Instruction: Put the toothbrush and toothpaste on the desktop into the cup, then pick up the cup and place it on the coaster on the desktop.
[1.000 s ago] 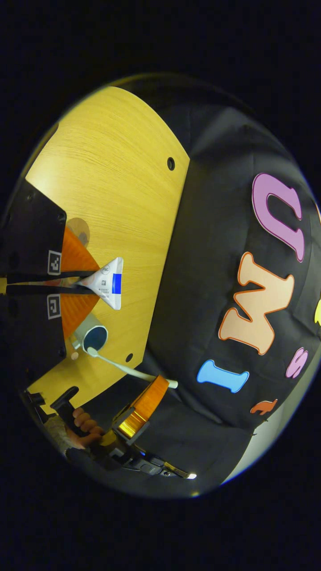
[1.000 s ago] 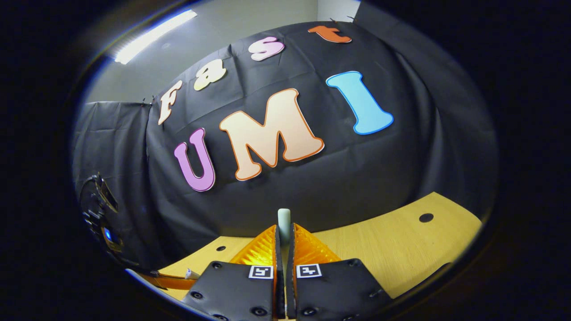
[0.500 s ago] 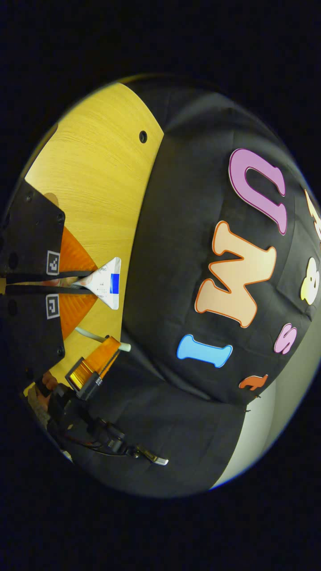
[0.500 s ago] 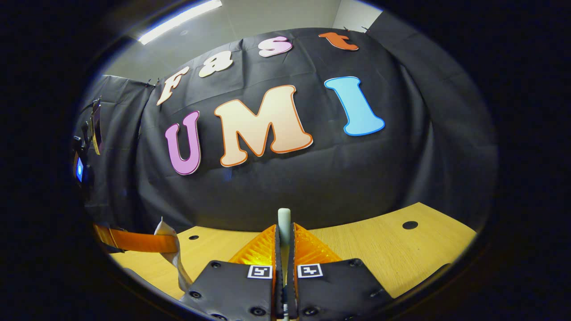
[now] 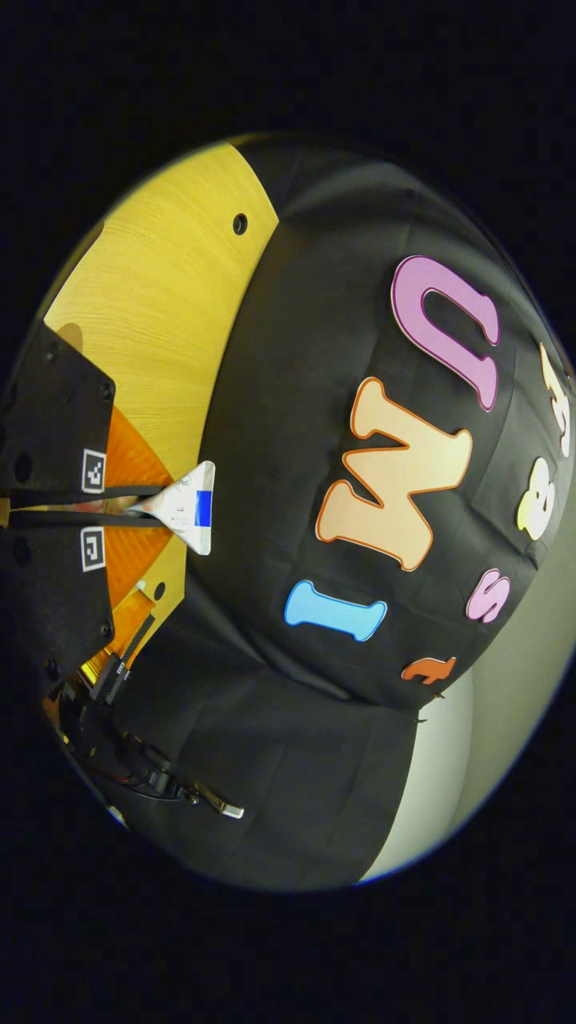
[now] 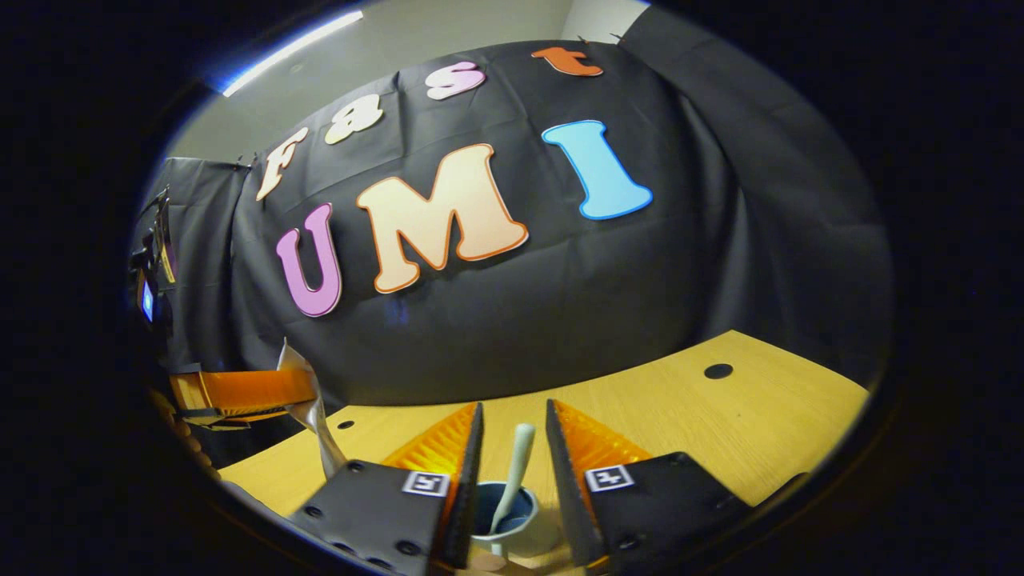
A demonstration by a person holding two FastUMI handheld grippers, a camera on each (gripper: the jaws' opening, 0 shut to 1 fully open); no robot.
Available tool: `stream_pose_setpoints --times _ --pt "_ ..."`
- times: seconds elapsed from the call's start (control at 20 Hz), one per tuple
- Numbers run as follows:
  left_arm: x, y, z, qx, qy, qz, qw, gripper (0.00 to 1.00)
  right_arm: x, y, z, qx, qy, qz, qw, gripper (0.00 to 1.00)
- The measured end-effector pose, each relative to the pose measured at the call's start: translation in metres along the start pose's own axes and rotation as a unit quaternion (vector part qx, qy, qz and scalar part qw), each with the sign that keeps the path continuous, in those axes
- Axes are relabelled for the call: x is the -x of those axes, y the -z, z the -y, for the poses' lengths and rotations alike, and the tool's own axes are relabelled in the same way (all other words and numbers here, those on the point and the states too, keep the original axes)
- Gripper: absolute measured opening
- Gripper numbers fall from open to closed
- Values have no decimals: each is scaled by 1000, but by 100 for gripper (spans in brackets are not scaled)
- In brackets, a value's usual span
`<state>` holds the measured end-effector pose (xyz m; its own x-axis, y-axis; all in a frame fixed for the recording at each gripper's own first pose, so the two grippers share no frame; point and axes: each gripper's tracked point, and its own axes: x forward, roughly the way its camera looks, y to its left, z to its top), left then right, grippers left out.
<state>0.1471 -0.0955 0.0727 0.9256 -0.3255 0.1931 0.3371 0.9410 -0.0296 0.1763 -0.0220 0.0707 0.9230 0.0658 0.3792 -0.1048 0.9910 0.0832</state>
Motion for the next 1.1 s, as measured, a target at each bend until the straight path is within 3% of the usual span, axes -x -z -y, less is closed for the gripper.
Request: stream_pose_setpoints --times 0.1,0.15,0.4,0.6,0.8,0.95,1.1 --pt "-4 -2 8 0 11 6 1000 1 8 -7 22 7 24 6 1000 91" --pt "-8 0 13 -3 15 6 1000 1 17 -10 33 19 38 5 999 96" --pt "-34 20 40 2 49 3 999 1 56 -6 74 43 88 -8 995 98" --pt "-50 55 58 -31 74 -17 997 1 81 0 101 40 113 -15 993 98" --pt "-62 79 71 -85 81 -18 993 1 98 -1 109 26 117 -18 993 98" --pt "-64 94 74 -91 85 -23 992 1 103 -5 107 40 118 -13 992 94" --pt "-63 112 73 -108 82 -40 990 1 110 -3 105 50 119 -22 991 98"
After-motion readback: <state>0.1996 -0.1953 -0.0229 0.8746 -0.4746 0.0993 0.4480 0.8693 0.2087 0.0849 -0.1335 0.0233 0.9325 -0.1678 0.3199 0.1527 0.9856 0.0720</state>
